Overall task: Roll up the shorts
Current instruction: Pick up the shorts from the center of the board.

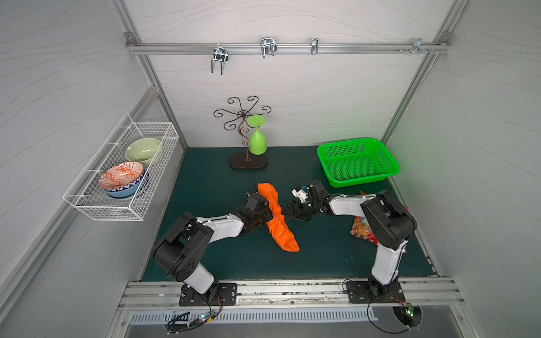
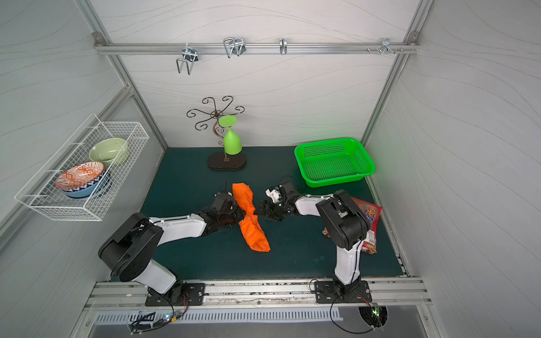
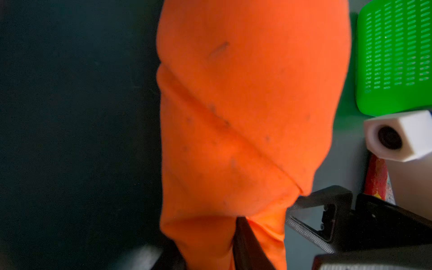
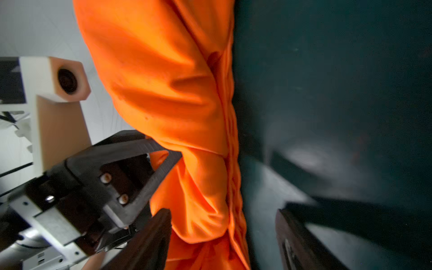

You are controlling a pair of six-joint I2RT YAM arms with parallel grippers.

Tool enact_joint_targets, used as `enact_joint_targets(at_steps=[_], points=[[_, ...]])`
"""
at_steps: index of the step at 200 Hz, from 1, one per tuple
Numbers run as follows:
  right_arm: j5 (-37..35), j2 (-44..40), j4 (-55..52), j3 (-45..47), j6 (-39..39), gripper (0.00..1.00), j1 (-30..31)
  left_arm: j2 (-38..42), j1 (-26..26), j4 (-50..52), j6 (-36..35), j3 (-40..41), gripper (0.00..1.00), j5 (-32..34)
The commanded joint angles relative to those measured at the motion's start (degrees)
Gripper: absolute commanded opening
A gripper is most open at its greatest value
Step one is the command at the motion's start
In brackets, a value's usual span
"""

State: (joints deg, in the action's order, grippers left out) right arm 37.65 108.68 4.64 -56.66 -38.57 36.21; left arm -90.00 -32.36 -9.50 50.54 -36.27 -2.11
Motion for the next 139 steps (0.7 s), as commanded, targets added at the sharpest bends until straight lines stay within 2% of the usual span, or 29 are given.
enact_joint_targets(at_steps=[1, 31, 50, 73, 81, 106, 112, 121, 139], points=[[-0.9, 3.7, -1.0, -2.9, -1.0, 0.74, 2.1, -0.8, -0.1, 8.4, -1.6, 2.5, 0.27, 3.3], [0.1, 8.1, 2.5, -3.9, -3.8, 0.73, 3.0, -0.9, -0.1, 7.7, -1.5, 3.9, 0.24, 3.3], [2.8, 10.6, 5.5, -4.8, -5.4, 0.67, 3.6, -1.4, 0.0, 6.9, -1.4, 4.5, 0.24, 3.1], [6.2, 12.6, 11.5, -5.3, -8.4, 0.5, 3.9, -1.6, 0.0, 6.5, -1.3, 4.5, 0.23, 2.7], [6.6, 12.9, 12.2, -5.7, -8.8, 0.43, 3.9, -1.5, 0.0, 6.6, -1.3, 4.2, 0.23, 2.6], [7.2, 12.2, 13.0, -5.9, -8.5, 0.29, 3.7, -0.6, -0.1, 7.5, -1.6, 3.6, 0.23, 2.8], [7.6, 11.8, 13.2, -5.8, -8.5, 0.23, 3.5, -0.3, -0.1, 7.8, -1.7, 3.3, 0.23, 2.8], [8.8, 11.7, 14.2, -5.8, -8.7, 0.12, 3.1, 0.4, 0.0, 8.2, -1.9, 3.2, 0.24, 2.9], [10.4, 11.1, 16.6, -5.1, -9.6, 0.05, 2.3, 2.2, 0.0, 9.9, -2.5, 2.2, 0.32, 3.8]])
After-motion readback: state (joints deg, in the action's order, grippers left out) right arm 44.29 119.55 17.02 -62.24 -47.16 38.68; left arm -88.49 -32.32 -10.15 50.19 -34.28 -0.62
